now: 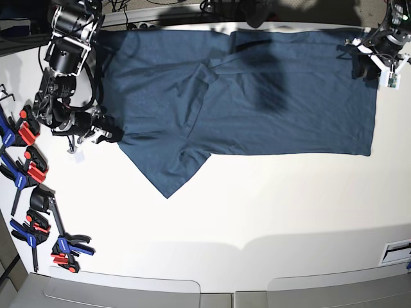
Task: Fold the T-shirt properly
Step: 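Move the left gripper to the hem corner and grasp it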
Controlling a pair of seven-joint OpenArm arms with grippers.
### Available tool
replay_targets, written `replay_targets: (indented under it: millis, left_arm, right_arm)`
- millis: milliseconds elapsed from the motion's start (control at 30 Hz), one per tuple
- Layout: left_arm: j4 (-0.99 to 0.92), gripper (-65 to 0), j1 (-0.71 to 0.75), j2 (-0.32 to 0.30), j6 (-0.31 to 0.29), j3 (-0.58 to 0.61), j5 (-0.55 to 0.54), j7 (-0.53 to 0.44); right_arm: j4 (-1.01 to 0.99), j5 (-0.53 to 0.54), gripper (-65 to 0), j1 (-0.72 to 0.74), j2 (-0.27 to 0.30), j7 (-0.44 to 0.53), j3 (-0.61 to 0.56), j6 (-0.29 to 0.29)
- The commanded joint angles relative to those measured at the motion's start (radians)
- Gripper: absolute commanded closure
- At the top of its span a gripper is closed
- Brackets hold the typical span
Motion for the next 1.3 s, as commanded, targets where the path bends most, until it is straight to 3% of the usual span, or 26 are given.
replay_targets:
  millis: [0, 233, 367, 467, 733, 867, 1033, 1267]
  left_arm:
    - [0.017, -16.8, 0.003, -0.014, 0.0, -0.008, -0.006, -0.021]
    - [0.016, -16.9, -0.079, -0.014, 0.001, -0.008, 0.019, -0.02]
    - [0.009, -17.0, -0.18, -0.014, 0.038, -0.008, 0.048, -0.02]
    - [-0.022, -20.9, -0.268, -0.015, 0.045, -0.008, 0.06, -0.019]
    - [-0.385, -25.7, -0.504, -0.096, 0.049, -0.006, 0.061, -0.023]
    - [-0.667, -25.7, -0.621, -0.157, 0.047, -0.006, -0.039, -0.023]
    - [-0.943, -26.8, -0.741, -0.199, -0.029, -0.006, -0.165, -0.008]
    - [-1.091, -26.7, -0.827, -0.196, -0.107, -0.006, -0.291, 0.063]
  right_arm:
    - [0.01, -0.004, 0.0, 0.018, 0.014, 0.006, 0.0, -0.002]
    - [0.01, -0.004, 0.0, 0.018, 0.014, 0.006, 0.0, -0.002]
    - [0.01, -0.004, 0.0, 0.018, 0.014, 0.006, 0.0, -0.002]
    - [0.011, -0.004, 0.0, 0.018, 0.014, 0.006, 0.0, -0.002]
    - [0.01, -0.004, 0.0, 0.018, 0.014, 0.006, 0.0, -0.002]
    - [0.011, -0.004, 0.0, 0.018, 0.014, 0.006, 0.0, -0.002]
    - [0.011, -0.005, 0.0, 0.018, 0.014, 0.006, 0.0, -0.002]
    - [0.011, -0.004, 0.0, 0.018, 0.014, 0.005, 0.0, -0.002]
